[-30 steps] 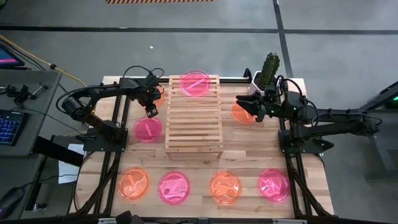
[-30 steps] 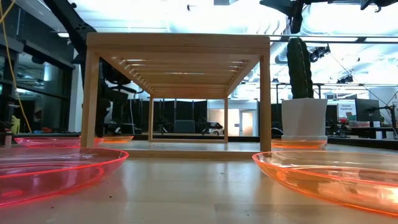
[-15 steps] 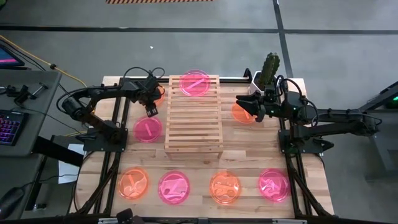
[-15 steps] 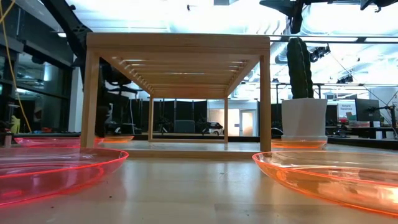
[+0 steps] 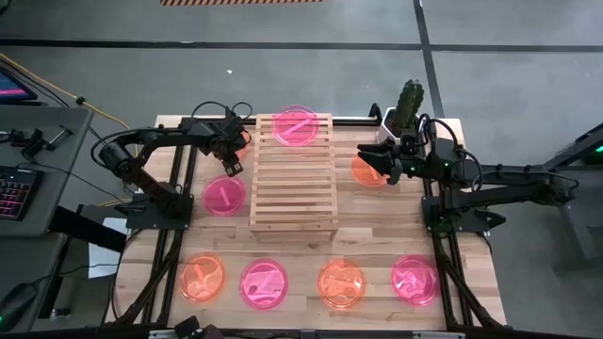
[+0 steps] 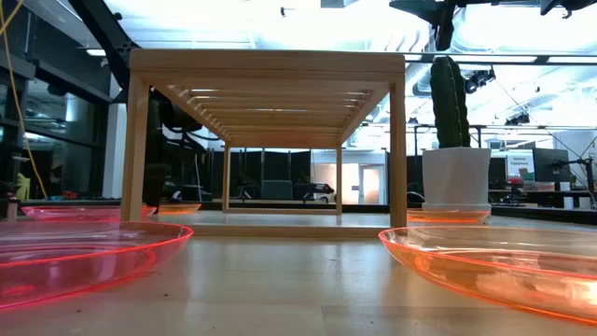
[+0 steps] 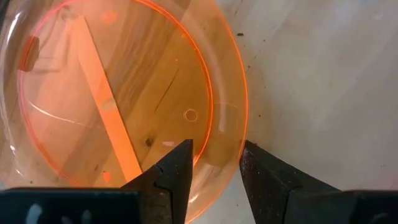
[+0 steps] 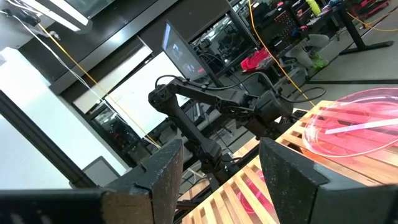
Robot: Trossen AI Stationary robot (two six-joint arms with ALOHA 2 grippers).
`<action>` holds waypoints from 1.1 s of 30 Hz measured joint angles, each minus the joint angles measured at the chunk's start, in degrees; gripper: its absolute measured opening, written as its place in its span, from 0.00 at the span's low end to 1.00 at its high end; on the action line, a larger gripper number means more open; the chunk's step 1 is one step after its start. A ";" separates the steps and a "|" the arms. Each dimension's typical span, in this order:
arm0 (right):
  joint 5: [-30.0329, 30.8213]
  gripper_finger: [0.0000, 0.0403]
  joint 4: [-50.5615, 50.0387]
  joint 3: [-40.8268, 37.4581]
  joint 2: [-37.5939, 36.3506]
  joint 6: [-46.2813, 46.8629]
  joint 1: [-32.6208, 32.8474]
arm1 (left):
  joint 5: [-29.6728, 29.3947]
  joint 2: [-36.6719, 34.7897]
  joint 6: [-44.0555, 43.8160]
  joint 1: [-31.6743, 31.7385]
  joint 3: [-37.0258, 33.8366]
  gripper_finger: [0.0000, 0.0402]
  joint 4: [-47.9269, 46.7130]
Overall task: Place and stack plates onto a shelf
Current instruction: Put the orange plate on the shelf
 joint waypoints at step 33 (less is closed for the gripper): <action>-1.42 0.48 1.72 0.00 0.02 2.34 0.00 | 3.91 -31.39 -15.14 -5.39 25.63 0.00 -26.13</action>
